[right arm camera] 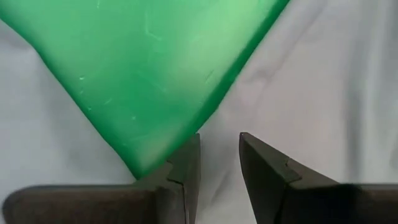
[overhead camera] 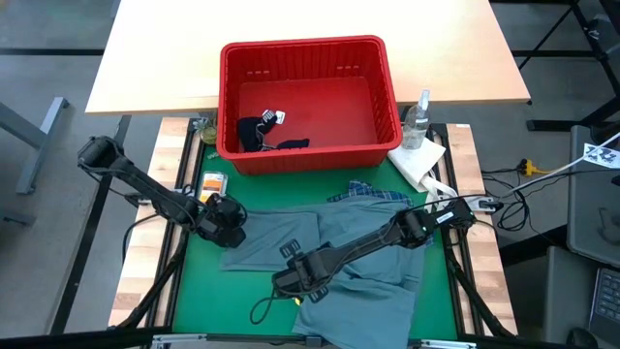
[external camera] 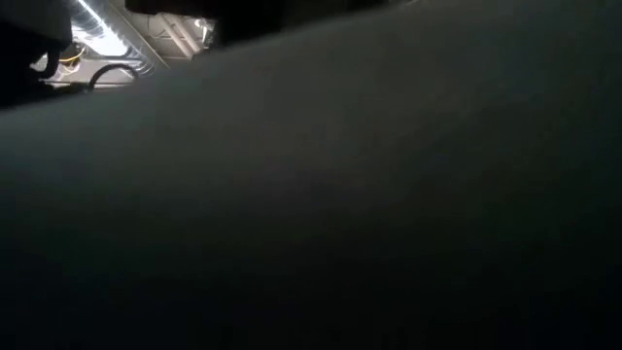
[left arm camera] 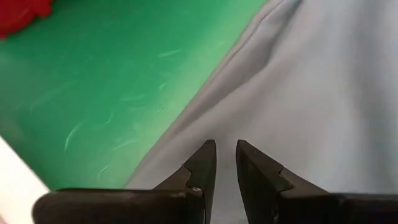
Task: Fold Laundry from Bin
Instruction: Fold the blue pants on top of the blue shirt
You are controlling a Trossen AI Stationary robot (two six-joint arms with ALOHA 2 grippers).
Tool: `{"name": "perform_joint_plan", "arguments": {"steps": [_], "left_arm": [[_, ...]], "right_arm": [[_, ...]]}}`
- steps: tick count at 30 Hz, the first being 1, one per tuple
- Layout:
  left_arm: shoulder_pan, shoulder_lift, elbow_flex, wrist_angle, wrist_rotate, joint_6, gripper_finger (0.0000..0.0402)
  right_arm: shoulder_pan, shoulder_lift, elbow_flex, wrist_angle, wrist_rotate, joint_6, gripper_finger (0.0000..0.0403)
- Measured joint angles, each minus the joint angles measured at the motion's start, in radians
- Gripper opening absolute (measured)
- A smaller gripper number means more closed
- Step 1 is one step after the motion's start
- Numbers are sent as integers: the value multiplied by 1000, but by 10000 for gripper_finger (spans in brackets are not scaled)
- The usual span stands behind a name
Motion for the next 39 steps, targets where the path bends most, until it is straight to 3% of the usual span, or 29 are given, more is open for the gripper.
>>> {"name": "perform_joint_plan", "arguments": {"steps": [6,13,19,28,32,39], "left_arm": [[0,0,-36,-3,-2,-66,59],[6,0,-37,-36,-10,-69,59],[44,0,-37,-50,-11,-69,59],[76,-7,-37,-50,-1,-69,59],[76,-33,-37,-50,0,-68,59],[76,-106,-37,-50,1,-66,59]], "right_arm": [[0,24,0,-1,-73,0,111],[0,28,0,-10,-85,0,111],[-1,30,0,-37,-180,0,111],[0,13,1,-40,-183,0,111],[0,-23,2,-29,-131,0,111],[-9,-37,-1,-25,74,-1,111]]}}
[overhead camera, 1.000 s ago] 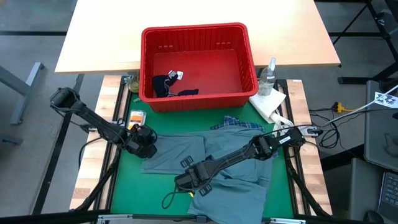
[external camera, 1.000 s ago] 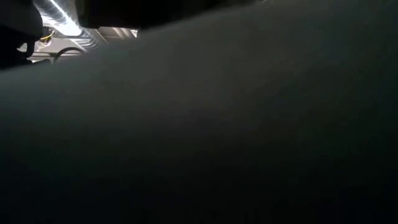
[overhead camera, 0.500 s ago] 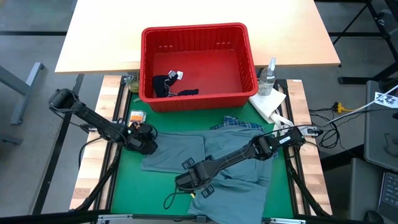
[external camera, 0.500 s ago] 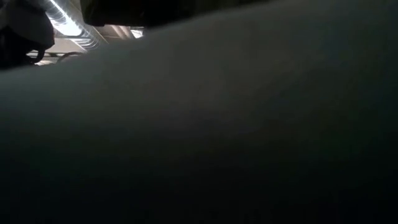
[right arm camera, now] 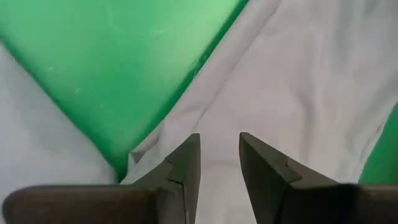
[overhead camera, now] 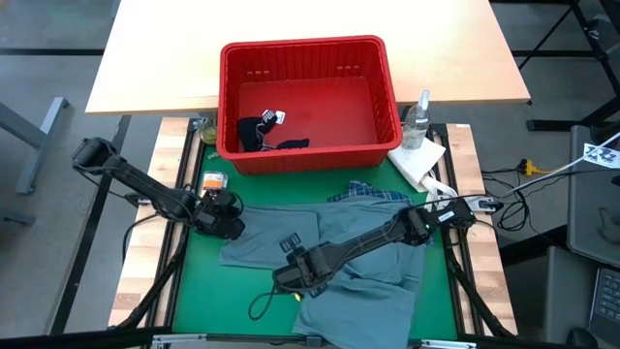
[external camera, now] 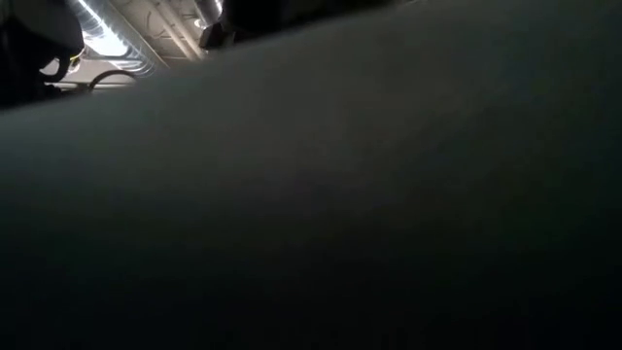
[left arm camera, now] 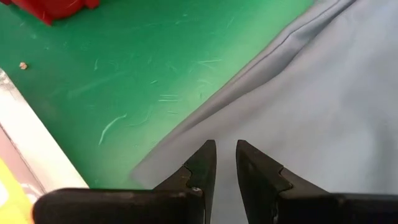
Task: Fold Laundry from Bin
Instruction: Fold the blue pants on top of the blue shirt
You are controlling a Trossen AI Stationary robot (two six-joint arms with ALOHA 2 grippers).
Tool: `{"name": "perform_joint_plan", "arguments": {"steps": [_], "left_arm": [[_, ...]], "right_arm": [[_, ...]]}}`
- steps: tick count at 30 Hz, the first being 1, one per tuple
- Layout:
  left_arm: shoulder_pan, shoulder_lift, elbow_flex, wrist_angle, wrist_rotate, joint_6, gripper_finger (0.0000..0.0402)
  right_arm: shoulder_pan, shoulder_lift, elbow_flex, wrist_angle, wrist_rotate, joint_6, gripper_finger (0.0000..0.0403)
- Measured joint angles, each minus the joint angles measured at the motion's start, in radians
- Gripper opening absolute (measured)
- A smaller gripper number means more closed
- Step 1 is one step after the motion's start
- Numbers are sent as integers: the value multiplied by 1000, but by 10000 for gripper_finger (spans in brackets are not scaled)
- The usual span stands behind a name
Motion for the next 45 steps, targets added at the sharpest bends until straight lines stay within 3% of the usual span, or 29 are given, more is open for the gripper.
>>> {"name": "perform_joint_plan", "arguments": {"steps": [12,24,37,45], "left_arm": [[0,-6,0,4,59,-3,59],[47,75,1,-24,51,-5,59],[101,83,3,-31,52,10,59],[101,-10,1,-35,177,25,59]], "right_arm": [[-17,20,-103,45,-84,2,111],[-14,21,-107,44,-198,-6,111],[-5,16,-107,-8,-175,-9,111],[-5,13,-18,-40,-91,-15,111]]}}
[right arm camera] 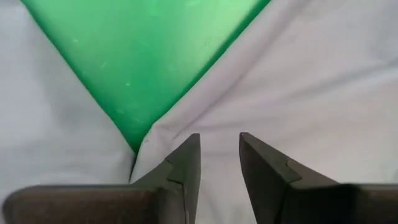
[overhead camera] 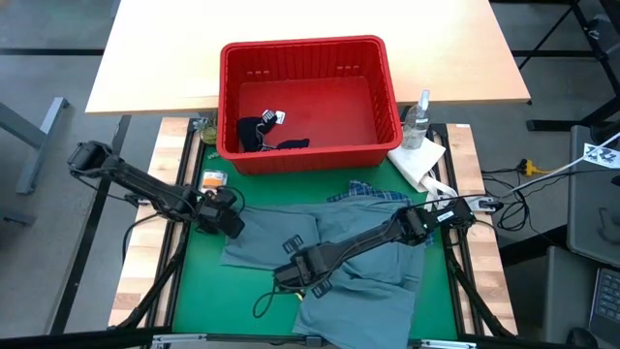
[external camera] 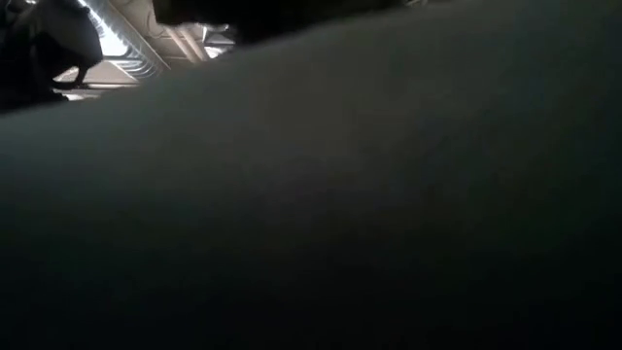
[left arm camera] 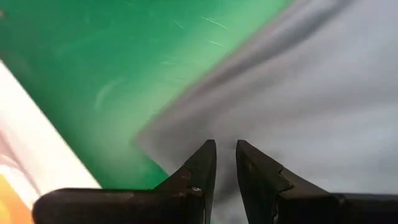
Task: Fold Laundry from Bin
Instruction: Fold the blue pants on top of the blue shirt
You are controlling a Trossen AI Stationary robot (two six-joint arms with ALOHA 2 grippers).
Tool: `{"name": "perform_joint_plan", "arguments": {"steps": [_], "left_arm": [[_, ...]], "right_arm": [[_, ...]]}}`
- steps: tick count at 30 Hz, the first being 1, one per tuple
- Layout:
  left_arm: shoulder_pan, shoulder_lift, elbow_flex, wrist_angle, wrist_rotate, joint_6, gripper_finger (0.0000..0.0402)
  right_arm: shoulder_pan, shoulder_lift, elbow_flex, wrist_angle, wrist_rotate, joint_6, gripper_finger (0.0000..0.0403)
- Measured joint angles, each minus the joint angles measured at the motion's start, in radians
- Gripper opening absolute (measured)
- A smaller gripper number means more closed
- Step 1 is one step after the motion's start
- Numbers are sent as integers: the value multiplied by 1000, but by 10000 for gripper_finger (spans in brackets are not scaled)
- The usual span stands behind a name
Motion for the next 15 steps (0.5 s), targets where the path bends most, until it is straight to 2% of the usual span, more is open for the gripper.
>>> {"name": "perform_joint_plan", "arguments": {"steps": [7,15], "left_arm": [[0,-118,0,2,108,-5,59],[0,-247,-1,-3,164,-9,57]], "right_arm": [[0,-22,21,-29,13,-26,111],[1,-88,19,-122,106,-26,111]]}}
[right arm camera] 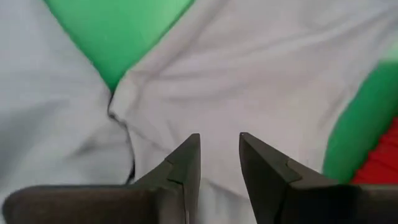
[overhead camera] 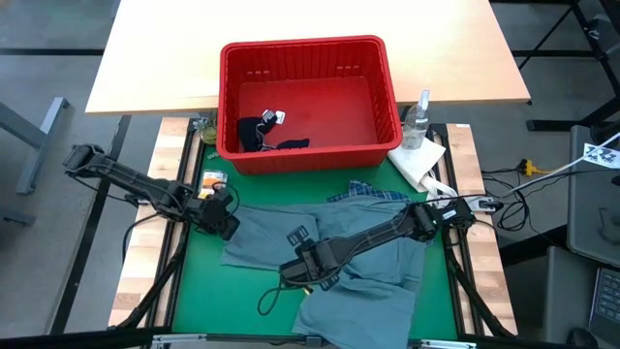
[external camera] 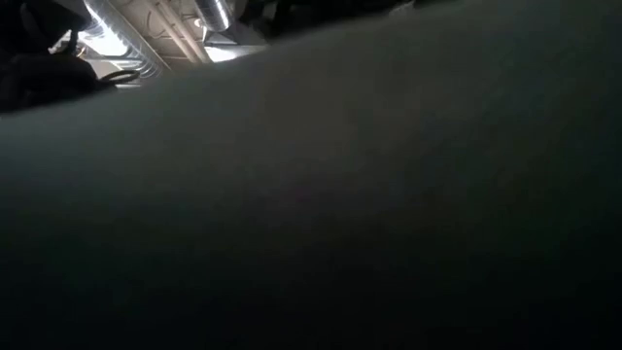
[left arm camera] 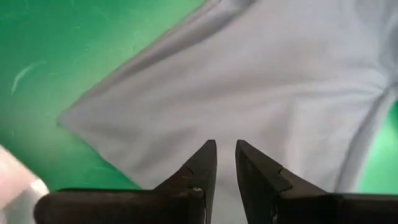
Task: Fold Laundry from Bin
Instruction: Fold the blue pants on top of the blue shirt
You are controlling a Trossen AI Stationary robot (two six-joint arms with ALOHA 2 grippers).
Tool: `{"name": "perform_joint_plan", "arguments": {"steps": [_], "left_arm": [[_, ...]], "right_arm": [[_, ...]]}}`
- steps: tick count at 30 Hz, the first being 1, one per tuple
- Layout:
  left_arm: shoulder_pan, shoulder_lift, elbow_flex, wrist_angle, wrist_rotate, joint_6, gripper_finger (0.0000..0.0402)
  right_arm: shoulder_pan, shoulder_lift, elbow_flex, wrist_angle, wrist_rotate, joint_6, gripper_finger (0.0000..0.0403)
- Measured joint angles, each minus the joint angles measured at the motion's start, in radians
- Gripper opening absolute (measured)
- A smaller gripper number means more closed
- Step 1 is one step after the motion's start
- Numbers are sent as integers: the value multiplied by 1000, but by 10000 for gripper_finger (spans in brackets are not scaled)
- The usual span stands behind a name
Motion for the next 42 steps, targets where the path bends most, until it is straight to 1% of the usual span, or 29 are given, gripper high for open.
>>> {"name": "perform_joint_plan", "arguments": {"steps": [4,8,10,12,14,17,19,22,24,29,31,35,40,42], "left_arm": [[0,-59,0,-64,54,-30,45],[0,-106,0,-144,147,-90,29],[0,-119,0,-157,193,-105,20],[0,-125,0,-159,229,-106,12],[0,-124,0,-153,278,-112,5],[-7,-122,0,-152,367,-123,3],[-19,-120,0,-151,407,-123,5],[-42,-119,0,-158,417,-132,20],[-52,-119,0,-166,416,-155,38],[-67,-108,0,-160,416,-160,101],[-69,-108,0,-157,407,-199,126],[-69,-107,0,-120,385,-336,157],[-75,-105,0,-48,385,-377,164],[-87,-95,0,-32,386,-422,165]], "right_arm": [[0,-47,0,-64,58,0,111],[7,-85,0,-197,151,0,111],[13,-92,-1,-250,203,8,111],[18,-115,-17,-232,209,2,111],[27,-139,-27,-242,191,-23,111],[37,-174,-34,-234,181,-23,111],[40,-192,-35,-238,182,-39,111],[41,-238,-51,-240,183,-41,111],[45,-266,-67,-235,196,-37,111],[46,-327,-156,-237,221,-2,111],[46,-353,-207,-237,227,7,111],[46,-407,-352,-236,229,30,111],[38,-513,-588,-236,265,107,111],[29,-560,-674,-225,267,153,111]]}}
